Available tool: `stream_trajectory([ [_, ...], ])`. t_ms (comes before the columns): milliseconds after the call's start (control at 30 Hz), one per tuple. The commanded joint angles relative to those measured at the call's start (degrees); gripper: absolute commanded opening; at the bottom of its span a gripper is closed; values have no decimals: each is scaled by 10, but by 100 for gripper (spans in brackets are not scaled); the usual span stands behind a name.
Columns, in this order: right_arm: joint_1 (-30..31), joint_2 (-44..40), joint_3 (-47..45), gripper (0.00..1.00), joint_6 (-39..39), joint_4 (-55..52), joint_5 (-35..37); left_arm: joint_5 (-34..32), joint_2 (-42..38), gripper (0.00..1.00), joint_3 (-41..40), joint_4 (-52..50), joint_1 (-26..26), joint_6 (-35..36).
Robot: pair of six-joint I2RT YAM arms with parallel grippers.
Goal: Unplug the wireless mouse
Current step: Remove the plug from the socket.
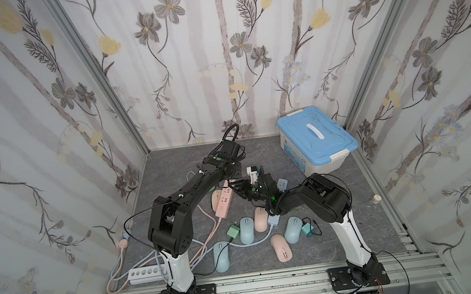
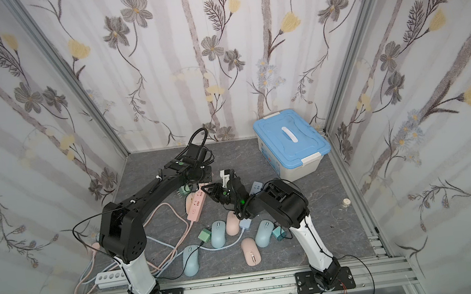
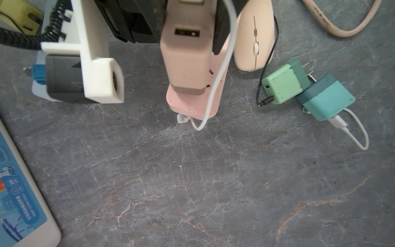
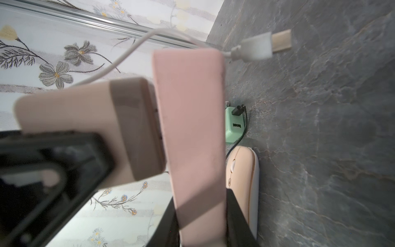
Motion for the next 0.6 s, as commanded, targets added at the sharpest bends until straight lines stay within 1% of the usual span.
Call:
stream_trajectory([
  [0,-3,4,7,0,36,-89,68,175,25,0,38,-90,-5,-24],
  [67,-3,4,6,0,37,-88,68,280,31,0,30,-64,9,-48],
  [133,-3,4,6,0,38,-87,68,314,23,0,24,-39,10,-65],
  [167,-2,3,5,0,37,-86,69,323,13,0,12,-9,10,-75],
  [233,-3,4,3,0,41,-82,73,310,-18,0,-33,64,9,-98],
  [300,-2,4,3,0,44,-81,76,293,-55,0,-109,172,9,-126],
  [367,-2,4,3,0,43,-80,76,279,-81,0,-163,257,10,-152],
  [400,-2,4,4,0,44,-82,76,273,-80,0,-164,260,11,-159],
  [433,-3,5,5,0,44,-83,74,267,-74,0,-151,240,10,-155],
  [467,-3,4,5,0,43,-85,74,257,-64,0,-128,201,9,-146],
  [567,-3,4,9,0,37,-93,68,226,-23,0,-27,35,10,-101],
])
